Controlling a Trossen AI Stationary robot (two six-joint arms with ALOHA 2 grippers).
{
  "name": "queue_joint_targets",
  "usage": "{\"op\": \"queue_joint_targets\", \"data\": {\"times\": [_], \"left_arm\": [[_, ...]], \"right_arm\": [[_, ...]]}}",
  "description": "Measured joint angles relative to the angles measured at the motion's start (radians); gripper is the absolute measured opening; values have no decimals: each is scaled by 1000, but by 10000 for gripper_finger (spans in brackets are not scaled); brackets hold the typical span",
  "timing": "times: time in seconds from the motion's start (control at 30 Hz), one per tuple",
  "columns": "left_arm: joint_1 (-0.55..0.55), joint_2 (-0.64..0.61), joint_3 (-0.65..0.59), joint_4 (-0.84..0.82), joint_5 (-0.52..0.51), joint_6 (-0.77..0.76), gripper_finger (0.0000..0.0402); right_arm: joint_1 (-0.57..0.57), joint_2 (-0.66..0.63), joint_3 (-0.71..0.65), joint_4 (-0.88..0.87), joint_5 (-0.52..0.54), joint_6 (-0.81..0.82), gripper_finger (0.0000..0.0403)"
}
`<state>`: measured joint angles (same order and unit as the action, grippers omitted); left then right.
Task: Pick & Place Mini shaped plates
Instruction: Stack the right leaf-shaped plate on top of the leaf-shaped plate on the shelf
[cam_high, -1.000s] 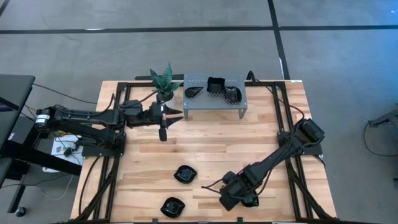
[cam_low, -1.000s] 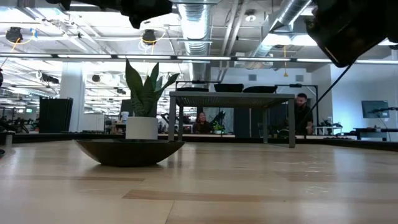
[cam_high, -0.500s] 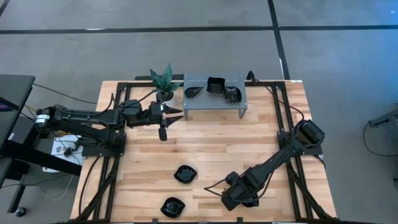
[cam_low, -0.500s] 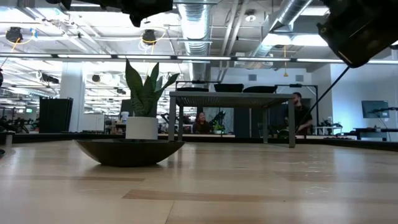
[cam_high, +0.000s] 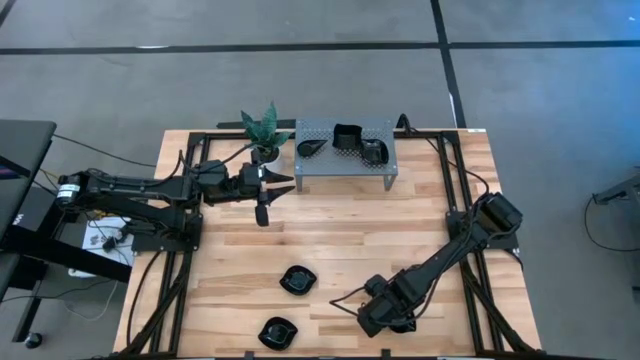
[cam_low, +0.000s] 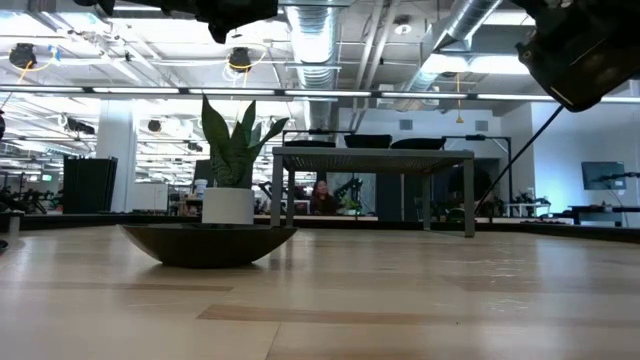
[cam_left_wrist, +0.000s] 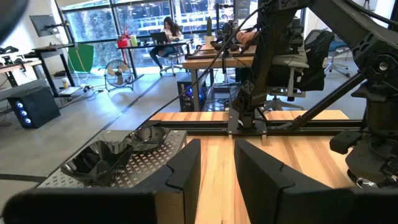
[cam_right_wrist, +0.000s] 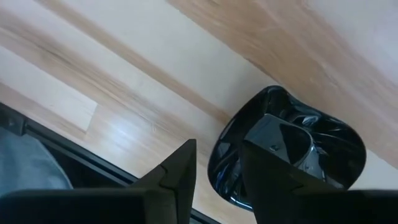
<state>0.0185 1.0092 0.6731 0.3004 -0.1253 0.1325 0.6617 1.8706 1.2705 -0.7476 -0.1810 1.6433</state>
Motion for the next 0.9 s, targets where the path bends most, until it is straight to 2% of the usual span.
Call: {"op": "queue_joint_targets", "data": {"times": [0.3,0.53,0.7,0.9], "left_arm": [[0,0,0,0,0,-2,99],[0,0,0,0,0,-3,99],[0,0,0,0,0,-3,99],[0,0,0,0,0,-3,99]], "right_arm": [[0,0,-1,0,1,0,118],[-1,0,-83,108,-9,31,118],[-1,0,-86,101,-1,8,118],[0,0,-87,52,8,-26,94]]}}
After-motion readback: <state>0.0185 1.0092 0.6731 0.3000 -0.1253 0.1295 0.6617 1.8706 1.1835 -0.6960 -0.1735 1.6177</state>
